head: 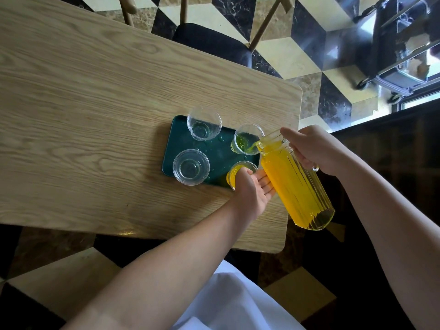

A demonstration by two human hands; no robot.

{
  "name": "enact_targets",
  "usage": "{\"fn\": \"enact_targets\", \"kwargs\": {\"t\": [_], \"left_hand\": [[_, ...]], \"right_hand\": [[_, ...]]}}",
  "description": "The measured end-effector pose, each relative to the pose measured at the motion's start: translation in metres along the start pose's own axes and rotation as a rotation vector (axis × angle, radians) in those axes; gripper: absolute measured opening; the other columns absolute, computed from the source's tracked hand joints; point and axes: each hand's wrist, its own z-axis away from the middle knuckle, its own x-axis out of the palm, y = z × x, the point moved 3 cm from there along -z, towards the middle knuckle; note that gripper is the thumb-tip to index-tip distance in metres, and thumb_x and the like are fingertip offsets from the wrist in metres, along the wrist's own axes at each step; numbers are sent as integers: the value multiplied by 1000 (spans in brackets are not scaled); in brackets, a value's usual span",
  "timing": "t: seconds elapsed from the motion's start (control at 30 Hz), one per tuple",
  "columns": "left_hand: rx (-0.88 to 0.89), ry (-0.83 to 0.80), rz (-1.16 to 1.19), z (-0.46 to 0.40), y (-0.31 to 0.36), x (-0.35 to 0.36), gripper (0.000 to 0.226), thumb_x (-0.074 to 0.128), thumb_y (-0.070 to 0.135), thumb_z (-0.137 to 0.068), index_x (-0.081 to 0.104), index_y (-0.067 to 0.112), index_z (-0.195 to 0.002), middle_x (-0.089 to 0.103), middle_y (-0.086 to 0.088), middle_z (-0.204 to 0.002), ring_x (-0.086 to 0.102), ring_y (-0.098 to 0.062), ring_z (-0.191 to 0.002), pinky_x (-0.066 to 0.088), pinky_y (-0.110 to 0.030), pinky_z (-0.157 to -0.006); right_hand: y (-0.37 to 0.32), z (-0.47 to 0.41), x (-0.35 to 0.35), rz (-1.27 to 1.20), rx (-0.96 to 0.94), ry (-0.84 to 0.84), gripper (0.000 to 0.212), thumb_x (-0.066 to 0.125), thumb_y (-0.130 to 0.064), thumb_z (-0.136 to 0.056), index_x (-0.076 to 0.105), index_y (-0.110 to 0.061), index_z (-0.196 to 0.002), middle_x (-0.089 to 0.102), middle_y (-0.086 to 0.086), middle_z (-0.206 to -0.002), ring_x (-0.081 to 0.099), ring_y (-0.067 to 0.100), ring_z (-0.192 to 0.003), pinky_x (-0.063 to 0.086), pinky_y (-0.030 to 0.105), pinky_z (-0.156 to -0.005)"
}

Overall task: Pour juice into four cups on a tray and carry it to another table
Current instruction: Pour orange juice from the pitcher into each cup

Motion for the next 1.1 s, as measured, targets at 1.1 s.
{"fn": "enact_targets", "kwargs": {"t": [1.1], "left_hand": [[6,66,5,9,0,3,58,20,28,-99,45,-2,-142,47,-26,-147,43,-39,-138,29,-49,-119]], "right_hand": [[-1,-3,3,12,-11,-37,56,52,-44,-102,42,-14,-56,38,-2,-38,31,16,-36,30,21,-43]]}}
